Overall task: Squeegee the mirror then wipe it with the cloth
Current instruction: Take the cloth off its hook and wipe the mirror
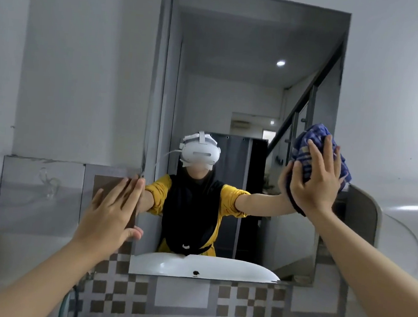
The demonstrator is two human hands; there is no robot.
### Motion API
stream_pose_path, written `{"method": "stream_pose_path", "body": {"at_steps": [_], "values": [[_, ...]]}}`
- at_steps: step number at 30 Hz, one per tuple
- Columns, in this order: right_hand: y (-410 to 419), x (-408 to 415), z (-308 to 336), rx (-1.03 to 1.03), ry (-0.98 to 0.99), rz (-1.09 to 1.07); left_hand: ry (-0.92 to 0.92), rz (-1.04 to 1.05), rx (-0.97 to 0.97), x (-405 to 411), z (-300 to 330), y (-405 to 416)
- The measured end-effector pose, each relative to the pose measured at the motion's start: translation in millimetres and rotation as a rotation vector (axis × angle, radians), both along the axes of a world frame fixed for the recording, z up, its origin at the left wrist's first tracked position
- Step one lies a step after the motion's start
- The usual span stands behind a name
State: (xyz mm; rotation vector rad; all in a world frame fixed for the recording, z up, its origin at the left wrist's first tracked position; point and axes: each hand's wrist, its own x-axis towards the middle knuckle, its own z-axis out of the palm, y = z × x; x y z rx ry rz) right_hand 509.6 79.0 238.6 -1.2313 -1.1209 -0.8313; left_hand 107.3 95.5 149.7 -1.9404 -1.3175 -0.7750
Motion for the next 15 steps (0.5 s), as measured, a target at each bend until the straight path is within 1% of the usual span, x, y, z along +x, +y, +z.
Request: {"method": "stream_pose_path", "body": {"at_steps": [4, 6, 8, 10, 15], "values": [[4.6, -38.9, -12.5, -0.013, 0.319, 0.027, -0.012, 0.022, 0.006, 3.9, -0.6, -2.2], [8.2, -68.4, -22.8, -0.013, 0.374, 0.05, -0.013, 0.028, 0.013, 6.4, -0.6, -4.2], [12.5, -102.7, -32.9, -0.016, 0.326, 0.083, -0.035, 0.023, 0.012, 9.0, -1.8, -5.9], [18.6, -138.4, -37.8, -0.017, 0.228, 0.103, -0.069, 0.026, 0.002, 10.2, -5.7, -6.2], [29.5, -219.7, -27.4, -0.019, 0.029, 0.133, -0.115, 0.003, -0.021, 5.9, -28.1, -8.4]]}}
